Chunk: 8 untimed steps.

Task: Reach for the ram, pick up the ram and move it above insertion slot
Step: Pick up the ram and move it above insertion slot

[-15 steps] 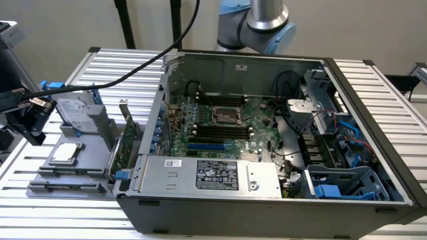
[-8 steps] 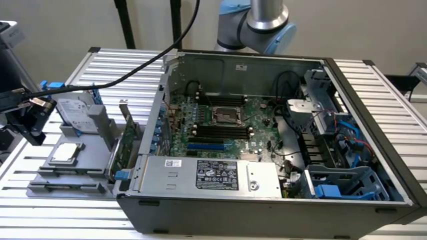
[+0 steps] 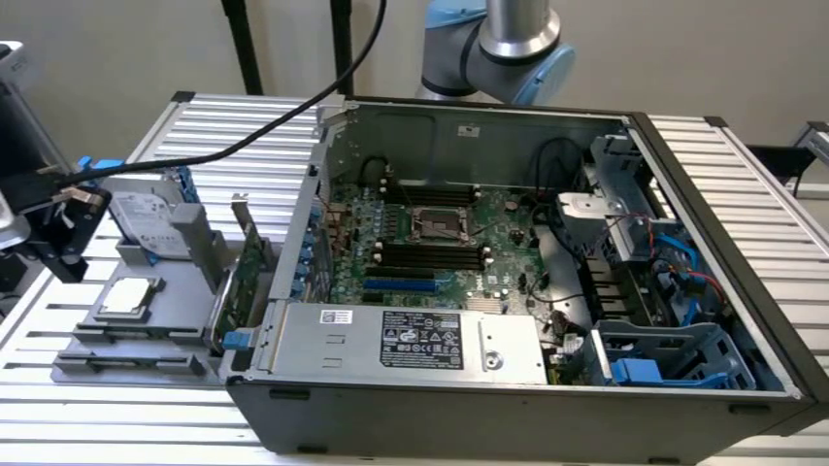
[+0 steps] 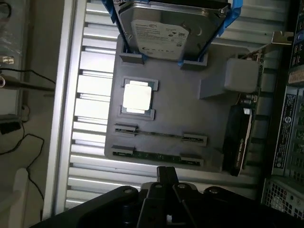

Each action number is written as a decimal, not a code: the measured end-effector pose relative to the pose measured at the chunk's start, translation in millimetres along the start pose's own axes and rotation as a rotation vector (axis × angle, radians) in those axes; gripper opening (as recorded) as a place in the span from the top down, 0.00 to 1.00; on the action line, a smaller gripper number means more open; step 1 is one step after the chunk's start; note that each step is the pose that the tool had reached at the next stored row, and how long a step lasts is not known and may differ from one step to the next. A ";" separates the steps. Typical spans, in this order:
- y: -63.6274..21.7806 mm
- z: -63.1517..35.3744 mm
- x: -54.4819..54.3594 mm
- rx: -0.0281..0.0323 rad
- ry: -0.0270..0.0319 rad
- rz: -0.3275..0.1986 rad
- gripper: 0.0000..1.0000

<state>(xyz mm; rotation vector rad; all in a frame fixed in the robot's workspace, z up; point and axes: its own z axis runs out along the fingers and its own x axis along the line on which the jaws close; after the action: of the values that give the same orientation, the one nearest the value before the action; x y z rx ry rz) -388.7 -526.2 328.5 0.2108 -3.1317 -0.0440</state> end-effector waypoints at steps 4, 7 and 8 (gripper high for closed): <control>0.0 0.9 0.0 0.0002 0.0022 -0.072 0.89; -0.1 1.6 0.0 0.0001 0.0036 -0.127 0.89; -0.1 1.7 0.0 0.0001 0.0042 -0.145 0.89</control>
<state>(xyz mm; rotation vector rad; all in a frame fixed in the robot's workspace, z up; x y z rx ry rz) -388.7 -526.2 326.8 0.4366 -3.1061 -0.0435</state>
